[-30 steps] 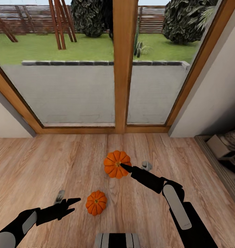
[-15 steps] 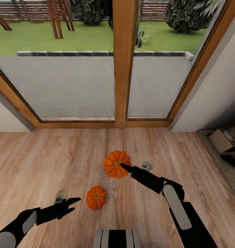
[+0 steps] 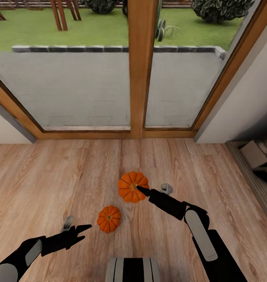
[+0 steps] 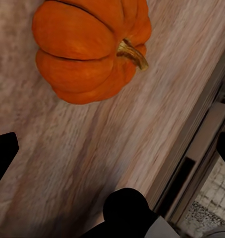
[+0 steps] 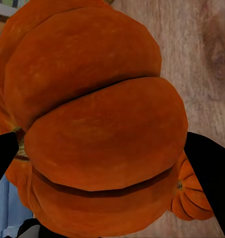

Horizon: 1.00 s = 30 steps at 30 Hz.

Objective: Place each of the two pumpkins and all three candles from the living room inside a cabinet in the living room (use any cabinet), then make sure every cabinet is closed, and position the cauldron so it is next to a table in the living room.

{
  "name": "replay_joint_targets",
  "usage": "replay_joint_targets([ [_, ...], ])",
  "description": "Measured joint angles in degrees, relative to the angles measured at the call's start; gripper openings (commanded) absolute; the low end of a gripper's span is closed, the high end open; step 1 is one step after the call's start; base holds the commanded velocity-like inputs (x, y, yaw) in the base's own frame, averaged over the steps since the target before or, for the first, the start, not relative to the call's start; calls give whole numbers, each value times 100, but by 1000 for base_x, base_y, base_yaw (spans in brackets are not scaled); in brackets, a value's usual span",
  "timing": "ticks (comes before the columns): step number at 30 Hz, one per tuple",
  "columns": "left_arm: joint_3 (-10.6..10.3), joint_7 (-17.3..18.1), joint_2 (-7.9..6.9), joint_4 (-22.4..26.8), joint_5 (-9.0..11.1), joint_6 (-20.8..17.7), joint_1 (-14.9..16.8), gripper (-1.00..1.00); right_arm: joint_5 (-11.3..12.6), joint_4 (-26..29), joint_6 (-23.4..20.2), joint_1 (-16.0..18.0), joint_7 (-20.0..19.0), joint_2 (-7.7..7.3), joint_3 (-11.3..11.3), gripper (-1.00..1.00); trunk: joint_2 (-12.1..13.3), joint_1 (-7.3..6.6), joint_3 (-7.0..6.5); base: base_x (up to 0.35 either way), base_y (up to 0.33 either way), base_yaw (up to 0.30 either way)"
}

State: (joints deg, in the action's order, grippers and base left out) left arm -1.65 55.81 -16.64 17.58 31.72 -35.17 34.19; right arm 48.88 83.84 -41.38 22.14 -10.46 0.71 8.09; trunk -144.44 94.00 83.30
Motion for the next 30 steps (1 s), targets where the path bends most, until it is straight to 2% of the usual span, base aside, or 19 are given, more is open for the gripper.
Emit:
replay_joint_targets([
  [30,11,35,-43,9,26,11,0,100,0,-26,0,0,8,0,0,-100,-40,77,665,0,0,0],
])
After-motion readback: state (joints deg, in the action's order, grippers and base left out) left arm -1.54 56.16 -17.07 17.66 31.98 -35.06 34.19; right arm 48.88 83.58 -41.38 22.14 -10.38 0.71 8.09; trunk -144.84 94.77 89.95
